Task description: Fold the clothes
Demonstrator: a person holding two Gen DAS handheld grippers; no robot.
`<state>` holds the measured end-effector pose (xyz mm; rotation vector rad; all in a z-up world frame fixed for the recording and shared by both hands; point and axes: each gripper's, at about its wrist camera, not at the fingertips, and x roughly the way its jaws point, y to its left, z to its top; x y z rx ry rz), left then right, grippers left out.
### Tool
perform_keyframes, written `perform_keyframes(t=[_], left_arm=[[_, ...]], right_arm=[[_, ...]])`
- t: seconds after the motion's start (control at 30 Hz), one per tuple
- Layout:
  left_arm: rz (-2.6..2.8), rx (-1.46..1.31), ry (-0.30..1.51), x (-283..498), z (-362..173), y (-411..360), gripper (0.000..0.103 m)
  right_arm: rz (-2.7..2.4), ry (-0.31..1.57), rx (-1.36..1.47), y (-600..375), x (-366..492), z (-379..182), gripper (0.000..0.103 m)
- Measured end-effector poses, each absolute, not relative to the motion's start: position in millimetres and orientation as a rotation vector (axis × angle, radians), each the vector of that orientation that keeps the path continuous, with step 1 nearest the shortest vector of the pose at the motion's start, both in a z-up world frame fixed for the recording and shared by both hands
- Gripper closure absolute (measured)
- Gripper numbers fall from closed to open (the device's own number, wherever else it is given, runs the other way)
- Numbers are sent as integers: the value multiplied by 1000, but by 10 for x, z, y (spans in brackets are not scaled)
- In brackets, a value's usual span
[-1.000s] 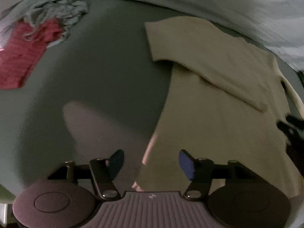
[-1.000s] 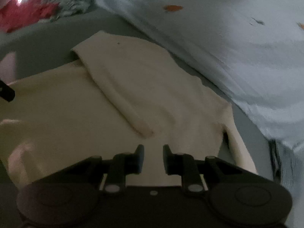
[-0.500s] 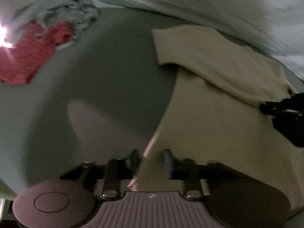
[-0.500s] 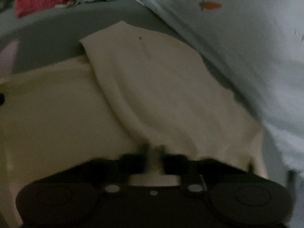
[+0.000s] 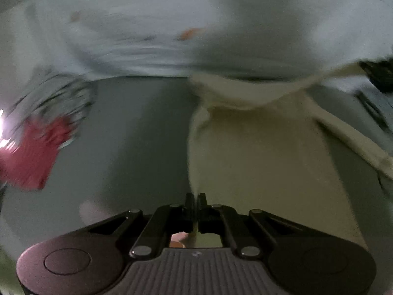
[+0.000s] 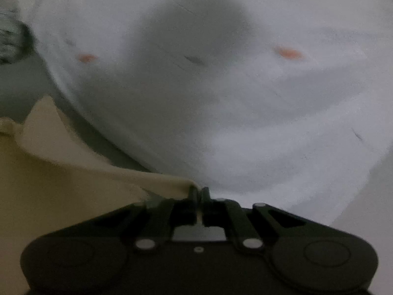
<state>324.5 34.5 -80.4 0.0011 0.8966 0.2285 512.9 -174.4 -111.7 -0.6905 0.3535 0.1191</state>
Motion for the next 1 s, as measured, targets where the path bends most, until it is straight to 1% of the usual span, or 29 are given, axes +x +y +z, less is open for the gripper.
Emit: perform_keyframes(t=[0.1, 0.13, 0.17, 0.23, 0.27, 0.3, 0.33, 0.4, 0.47, 0.53, 0.6, 0.67, 0.7, 0.73, 0.77, 0.8, 0.93, 0.97, 1.0], left_arm=[[105, 94, 989, 3375, -1118, -36, 94], [52, 104, 1044, 3424, -1265, -132, 91], [0, 113, 1099, 3471, -1411, -225, 87], [-68, 127, 1198, 3501, -1636, -334, 86], [-68, 142, 1214, 3486, -1667, -352, 84], [-63, 138, 1203, 3453, -1638, -336, 79], [-57, 100, 1187, 3432, -1577, -269, 75], [-31, 9, 1145, 3400, -1460, -104, 52], [26, -91, 1096, 3395, -1378, 103, 45], [91, -165, 1079, 3422, -1383, 285, 44], [152, -199, 1115, 3470, -1502, 409, 44], [187, -210, 1164, 3503, -1629, 471, 44], [188, -229, 1166, 3504, -1643, 490, 43], [188, -249, 1167, 3504, -1657, 509, 41], [188, -268, 1169, 3506, -1669, 529, 34], [185, -287, 1165, 3523, -1658, 546, 30], [188, -283, 1157, 3646, -1635, 607, 30], [189, -277, 1153, 3696, -1631, 639, 30], [188, -276, 1147, 3762, -1617, 686, 30]], right_arm=[[65, 482, -635, -2022, 5173, -1322, 99], [47, 524, -616, -2115, 5188, -1390, 95], [29, 567, -597, -2208, 5203, -1459, 87], [-8, 651, -557, -2393, 5232, -1596, 76], [-16, 686, -535, -2455, 5215, -1653, 67], [2, 701, -504, -2432, 5111, -1681, 62], [21, 716, -474, -2409, 5007, -1710, 61], [68, 757, -414, -2342, 4766, -1782, 60], [124, 807, -363, -2222, 4533, -1876, 59], [195, 853, -327, -2084, 4330, -1976, 54], [267, 895, -300, -1956, 4146, -2068, 48], [300, 937, -292, -1866, 4027, -2110, 47], [311, 951, -285, -1835, 3988, -2118, 43], [305, 947, -269, -1841, 4006, -2088, 40], [300, 942, -254, -1847, 4023, -2059, 32], [295, 937, -239, -1853, 4041, -2029, 27], [274, 918, -179, -1876, 4112, -1912, 25], [271, 908, -163, -1881, 4138, -1880, 28], [272, 883, -144, -1883, 4188, -1842, 45]])
